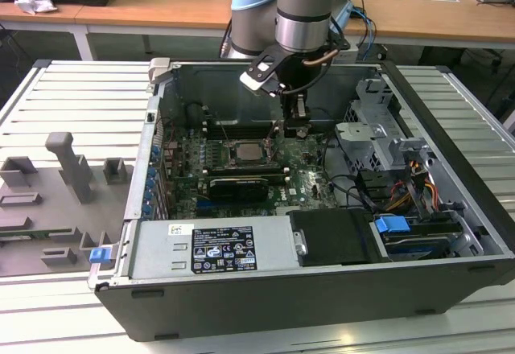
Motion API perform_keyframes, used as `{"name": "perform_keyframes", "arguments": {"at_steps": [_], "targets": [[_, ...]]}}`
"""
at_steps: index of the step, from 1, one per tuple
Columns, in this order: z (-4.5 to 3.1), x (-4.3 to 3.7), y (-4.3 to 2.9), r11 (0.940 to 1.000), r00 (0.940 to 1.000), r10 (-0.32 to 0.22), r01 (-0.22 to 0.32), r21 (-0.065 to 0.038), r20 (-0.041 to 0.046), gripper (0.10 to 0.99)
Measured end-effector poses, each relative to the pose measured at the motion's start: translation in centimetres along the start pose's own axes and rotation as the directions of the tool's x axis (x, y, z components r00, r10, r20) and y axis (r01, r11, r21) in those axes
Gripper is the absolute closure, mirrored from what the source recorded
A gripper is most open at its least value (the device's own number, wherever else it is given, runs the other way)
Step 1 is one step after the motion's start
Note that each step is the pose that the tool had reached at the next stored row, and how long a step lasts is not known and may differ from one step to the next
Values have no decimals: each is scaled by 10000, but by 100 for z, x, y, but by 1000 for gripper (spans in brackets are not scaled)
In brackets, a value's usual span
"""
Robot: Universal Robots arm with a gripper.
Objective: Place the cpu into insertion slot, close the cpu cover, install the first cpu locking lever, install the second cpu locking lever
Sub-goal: 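Close the cpu cover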
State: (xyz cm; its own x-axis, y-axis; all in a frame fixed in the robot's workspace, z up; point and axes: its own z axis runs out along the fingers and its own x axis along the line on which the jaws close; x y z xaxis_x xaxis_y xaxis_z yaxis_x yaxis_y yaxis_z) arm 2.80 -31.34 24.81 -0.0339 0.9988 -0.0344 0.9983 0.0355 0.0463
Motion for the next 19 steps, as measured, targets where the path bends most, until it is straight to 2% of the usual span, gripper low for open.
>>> {"name": "perform_keyframes", "arguments": {"at_steps": [19], "targets": [[-3, 2, -56, 10000, 10000, 0, 0, 0, 0, 980]]}}
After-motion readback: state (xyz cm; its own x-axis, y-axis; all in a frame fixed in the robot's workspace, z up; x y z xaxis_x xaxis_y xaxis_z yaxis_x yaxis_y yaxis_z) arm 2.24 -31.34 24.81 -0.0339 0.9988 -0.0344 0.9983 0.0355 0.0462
